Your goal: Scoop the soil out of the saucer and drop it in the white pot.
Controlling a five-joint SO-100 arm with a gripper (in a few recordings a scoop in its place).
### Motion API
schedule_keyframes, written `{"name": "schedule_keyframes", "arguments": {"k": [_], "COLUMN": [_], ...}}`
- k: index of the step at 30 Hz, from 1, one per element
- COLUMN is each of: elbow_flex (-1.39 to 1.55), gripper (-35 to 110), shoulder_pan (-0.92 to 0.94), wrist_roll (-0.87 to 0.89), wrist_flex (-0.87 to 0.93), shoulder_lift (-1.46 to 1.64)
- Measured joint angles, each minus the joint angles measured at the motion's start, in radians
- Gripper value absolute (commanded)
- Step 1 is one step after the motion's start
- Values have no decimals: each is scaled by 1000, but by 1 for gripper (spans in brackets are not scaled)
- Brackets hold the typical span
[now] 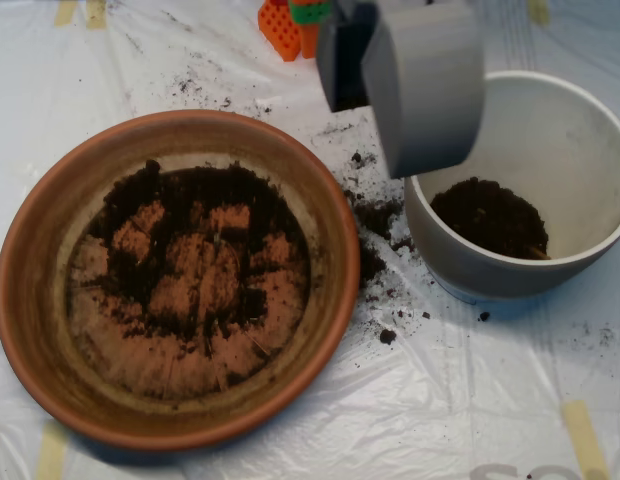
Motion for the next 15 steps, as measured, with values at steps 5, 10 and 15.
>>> {"name": "schedule_keyframes", "arguments": {"k": [5,10,15], "elbow_flex": [342,649,796], "gripper": [43,42,41], "shoulder_pan": [149,328,463], "wrist_roll": [43,69,66], "wrist_flex": [-164,-367,-523], "shoulder_lift": [123,129,46]}}
